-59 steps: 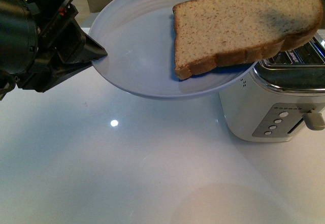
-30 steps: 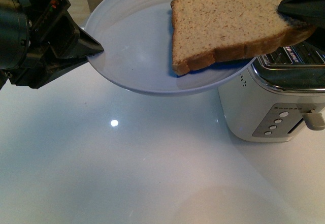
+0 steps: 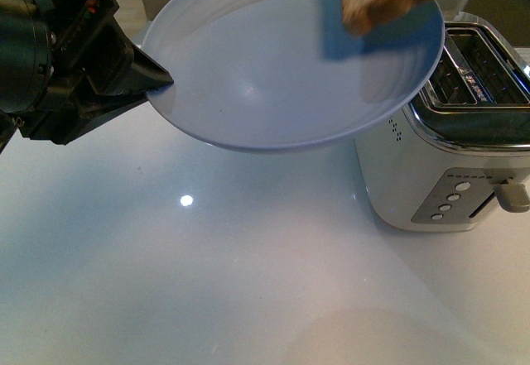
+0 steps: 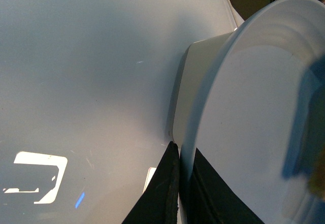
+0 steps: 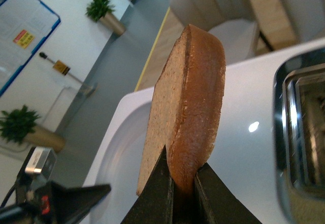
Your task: Left arm holds plate, right arm toasts bread
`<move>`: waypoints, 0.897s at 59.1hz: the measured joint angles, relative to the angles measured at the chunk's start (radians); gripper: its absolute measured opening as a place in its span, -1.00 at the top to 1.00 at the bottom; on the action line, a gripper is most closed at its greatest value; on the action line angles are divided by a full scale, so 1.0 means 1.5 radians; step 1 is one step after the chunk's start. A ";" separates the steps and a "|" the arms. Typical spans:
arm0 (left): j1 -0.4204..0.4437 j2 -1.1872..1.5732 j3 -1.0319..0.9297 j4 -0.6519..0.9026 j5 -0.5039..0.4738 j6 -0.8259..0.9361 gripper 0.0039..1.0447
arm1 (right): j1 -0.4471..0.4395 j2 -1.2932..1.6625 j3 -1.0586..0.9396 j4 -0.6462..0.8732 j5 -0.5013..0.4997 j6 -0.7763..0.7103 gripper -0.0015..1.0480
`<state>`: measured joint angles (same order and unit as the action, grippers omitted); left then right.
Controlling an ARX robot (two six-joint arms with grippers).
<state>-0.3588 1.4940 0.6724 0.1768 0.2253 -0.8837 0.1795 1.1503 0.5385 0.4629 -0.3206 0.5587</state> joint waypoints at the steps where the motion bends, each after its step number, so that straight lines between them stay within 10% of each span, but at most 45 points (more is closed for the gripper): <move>1: 0.000 0.000 0.000 0.000 0.000 0.000 0.95 | -0.001 -0.002 0.004 -0.002 0.006 -0.007 0.95; 27: 0.001 0.000 0.000 0.000 -0.006 0.011 0.95 | -0.035 0.164 0.115 0.034 0.237 -0.394 0.95; 53: 0.012 0.000 -0.004 0.000 -0.002 0.033 0.95 | -0.019 0.285 0.155 0.045 0.273 -0.420 0.95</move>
<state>-0.3408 1.4940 0.6670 0.1768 0.2218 -0.8349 0.1516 1.5784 0.7712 0.5308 0.0895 -0.0715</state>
